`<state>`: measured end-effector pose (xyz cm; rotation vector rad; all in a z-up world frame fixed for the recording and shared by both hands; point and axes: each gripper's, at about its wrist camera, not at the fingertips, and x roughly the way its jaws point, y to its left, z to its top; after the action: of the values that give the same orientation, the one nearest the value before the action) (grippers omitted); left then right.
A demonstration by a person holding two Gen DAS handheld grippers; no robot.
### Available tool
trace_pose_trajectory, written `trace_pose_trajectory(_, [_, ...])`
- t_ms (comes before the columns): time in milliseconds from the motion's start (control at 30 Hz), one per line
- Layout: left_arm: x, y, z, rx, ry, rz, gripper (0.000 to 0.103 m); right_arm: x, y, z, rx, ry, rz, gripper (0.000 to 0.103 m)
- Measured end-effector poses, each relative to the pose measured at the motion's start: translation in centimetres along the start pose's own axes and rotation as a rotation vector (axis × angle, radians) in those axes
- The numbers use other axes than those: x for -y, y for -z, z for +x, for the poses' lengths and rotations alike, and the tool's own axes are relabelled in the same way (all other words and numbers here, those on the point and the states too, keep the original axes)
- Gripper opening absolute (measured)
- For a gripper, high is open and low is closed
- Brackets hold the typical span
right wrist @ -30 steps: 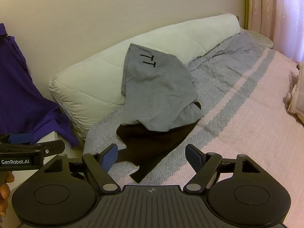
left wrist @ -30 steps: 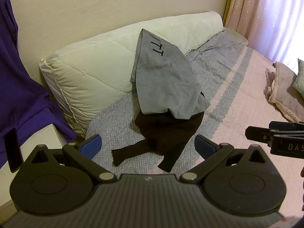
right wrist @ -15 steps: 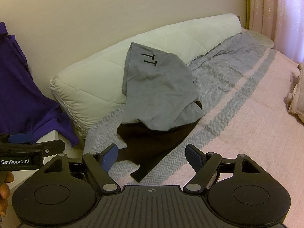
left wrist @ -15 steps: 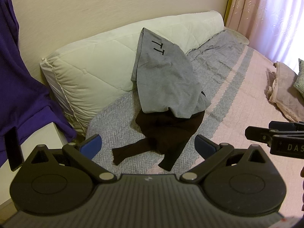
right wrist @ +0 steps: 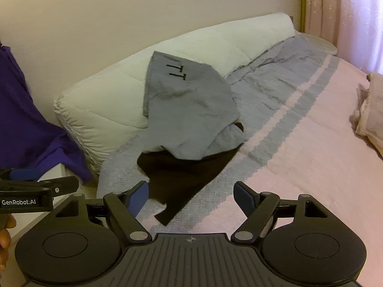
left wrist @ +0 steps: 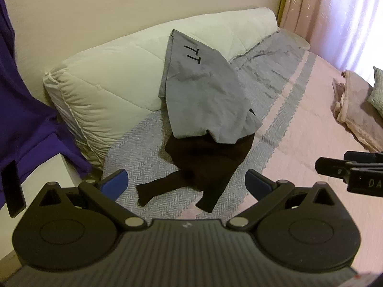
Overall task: Fold clothes
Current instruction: 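Approach the grey skirt on the pillow with both tools open, then grasp the grey skirt hem with the right gripper and pull it off the pillow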
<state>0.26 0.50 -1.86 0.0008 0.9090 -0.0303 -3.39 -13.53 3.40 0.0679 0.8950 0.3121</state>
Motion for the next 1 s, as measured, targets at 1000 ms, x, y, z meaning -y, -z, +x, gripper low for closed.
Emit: trace_pose_trajectory(1000, [-1.9, -1.1, 5.7, -0.068, -0.139, -0.025, 0.102, 2.3, -2.3, 7.9, -0.022, -0.146, -0.346, 0.075])
